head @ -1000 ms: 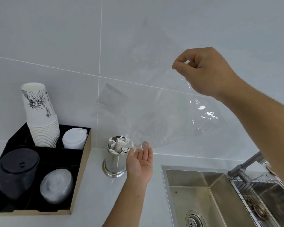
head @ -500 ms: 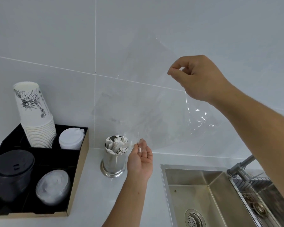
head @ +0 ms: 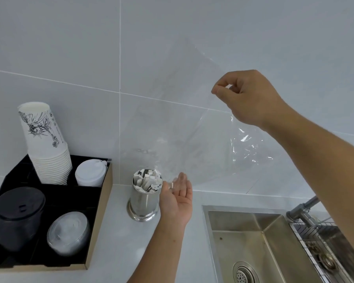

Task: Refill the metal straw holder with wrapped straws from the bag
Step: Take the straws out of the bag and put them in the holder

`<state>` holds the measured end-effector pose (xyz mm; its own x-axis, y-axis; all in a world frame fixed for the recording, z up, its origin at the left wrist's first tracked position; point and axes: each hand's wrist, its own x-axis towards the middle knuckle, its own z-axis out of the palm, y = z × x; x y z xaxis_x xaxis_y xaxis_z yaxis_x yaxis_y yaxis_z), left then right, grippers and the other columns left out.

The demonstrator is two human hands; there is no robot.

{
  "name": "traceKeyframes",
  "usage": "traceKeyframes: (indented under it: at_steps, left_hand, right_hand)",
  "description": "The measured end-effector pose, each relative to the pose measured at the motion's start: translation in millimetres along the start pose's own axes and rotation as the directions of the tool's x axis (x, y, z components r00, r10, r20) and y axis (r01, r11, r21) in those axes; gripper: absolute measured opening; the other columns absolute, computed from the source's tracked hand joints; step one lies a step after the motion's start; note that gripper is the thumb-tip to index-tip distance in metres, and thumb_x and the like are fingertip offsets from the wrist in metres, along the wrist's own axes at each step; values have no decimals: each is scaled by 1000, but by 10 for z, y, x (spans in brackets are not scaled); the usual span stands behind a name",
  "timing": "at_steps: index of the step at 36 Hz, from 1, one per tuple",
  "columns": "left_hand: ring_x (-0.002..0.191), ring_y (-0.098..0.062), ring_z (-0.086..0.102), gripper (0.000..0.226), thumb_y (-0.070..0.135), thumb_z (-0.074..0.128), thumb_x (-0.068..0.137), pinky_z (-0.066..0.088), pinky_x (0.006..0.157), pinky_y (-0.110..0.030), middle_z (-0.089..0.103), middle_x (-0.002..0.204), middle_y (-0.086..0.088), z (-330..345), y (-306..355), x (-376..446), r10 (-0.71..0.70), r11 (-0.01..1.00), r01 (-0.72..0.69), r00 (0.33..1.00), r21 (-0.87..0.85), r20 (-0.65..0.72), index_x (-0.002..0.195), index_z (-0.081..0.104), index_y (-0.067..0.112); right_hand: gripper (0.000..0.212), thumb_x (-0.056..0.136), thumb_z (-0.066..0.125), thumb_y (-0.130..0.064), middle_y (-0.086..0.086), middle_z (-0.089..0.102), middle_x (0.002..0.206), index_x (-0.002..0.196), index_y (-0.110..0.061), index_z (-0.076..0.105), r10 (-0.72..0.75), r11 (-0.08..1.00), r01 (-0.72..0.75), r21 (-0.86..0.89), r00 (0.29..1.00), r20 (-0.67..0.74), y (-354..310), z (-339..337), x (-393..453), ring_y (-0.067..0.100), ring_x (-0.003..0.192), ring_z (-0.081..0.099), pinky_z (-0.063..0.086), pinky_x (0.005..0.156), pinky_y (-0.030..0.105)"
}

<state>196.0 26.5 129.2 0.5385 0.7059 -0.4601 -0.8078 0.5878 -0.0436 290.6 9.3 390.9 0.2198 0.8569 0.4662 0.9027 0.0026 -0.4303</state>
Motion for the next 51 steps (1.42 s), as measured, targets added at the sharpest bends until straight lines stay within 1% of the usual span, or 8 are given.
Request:
traceKeyframes:
  at_steps: [8, 12, 21, 25, 31, 36, 43, 51]
  left_hand:
    - [98, -21, 69, 44, 38, 37, 102, 62, 68, -35, 71, 107, -15, -73, -55, -148, -25, 1000, 25, 1000, 7, 2, 124, 51, 2]
    - [82, -21, 75, 42, 35, 40, 101, 62, 68, -35, 68, 113, -15, -97, -102, -277, -35, 999, 34, 999, 36, 22, 122, 52, 0]
    - [90, -18, 68, 23, 24, 53, 97, 60, 73, -31, 76, 84, -10, -48, -254, -652, -33, 980, 25, 999, 195, 34, 101, 60, 2]
    - [81, -15, 69, 13, 18, 57, 94, 60, 71, -27, 76, 77, -6, -55, -352, -788, -22, 967, 13, 999, 253, 36, 93, 63, 6]
    - [75, -12, 65, 6, 11, 58, 93, 54, 68, -26, 73, 70, -3, -124, -539, -912, -26, 941, 17, 999, 338, 20, 89, 62, 9]
    - [80, -14, 65, 6, 11, 58, 93, 53, 74, -29, 74, 73, -5, -216, -741, -1030, -32, 921, 22, 999, 390, 18, 89, 61, 9]
    - [69, -13, 71, 10, 23, 63, 90, 58, 58, -27, 75, 84, -3, -565, -786, -1162, -4, 879, 16, 1000, 477, -25, 89, 61, 14]
    - [61, -7, 69, 5, 13, 64, 89, 56, 54, -22, 74, 80, -2, -1079, -804, -1287, 58, 785, 55, 985, 617, -162, 93, 63, 12]
  right_hand:
    - [15, 92, 57, -24, 0, 46, 48, 85, -21, 70, -2, 1000, 3, 17, 999, -48, -82, -264, -96, 18, 48, 43, 41, 51, 24]
    - [15, 92, 57, -24, 3, 48, 51, 87, -20, 70, -18, 1000, 17, -5, 997, -72, -122, -405, -208, 20, 52, 45, 40, 50, 24]
    - [15, 91, 57, -25, -9, 45, 37, 81, -25, 68, 3, 1000, -2, 6, 989, -149, -144, -874, -563, 11, 42, 42, 38, 44, 18]
    - [15, 91, 57, -25, -11, 43, 35, 80, -25, 68, 37, 999, -32, 33, 982, -187, -77, -1076, -788, 11, 41, 42, 37, 39, 14]
    - [17, 91, 58, -28, -4, 44, 45, 78, -25, 68, 90, 994, -76, 72, 970, -224, 83, -1339, -1144, 17, 48, 42, 37, 47, 22]
    - [27, 94, 53, -34, 5, 36, 53, 80, -20, 71, 133, 987, -104, 123, 956, -263, 304, -1542, -1472, 17, 45, 33, 30, 46, 22]
    - [29, 95, 52, -36, 10, 37, 56, 79, -21, 71, 218, 969, -177, 174, 943, -251, 691, -1588, -1890, 21, 48, 33, 30, 50, 25]
    - [29, 96, 51, -33, 10, 40, 55, 84, -19, 74, 300, 940, -260, 219, 937, -176, 1110, -1433, -2263, 18, 47, 36, 36, 51, 25]
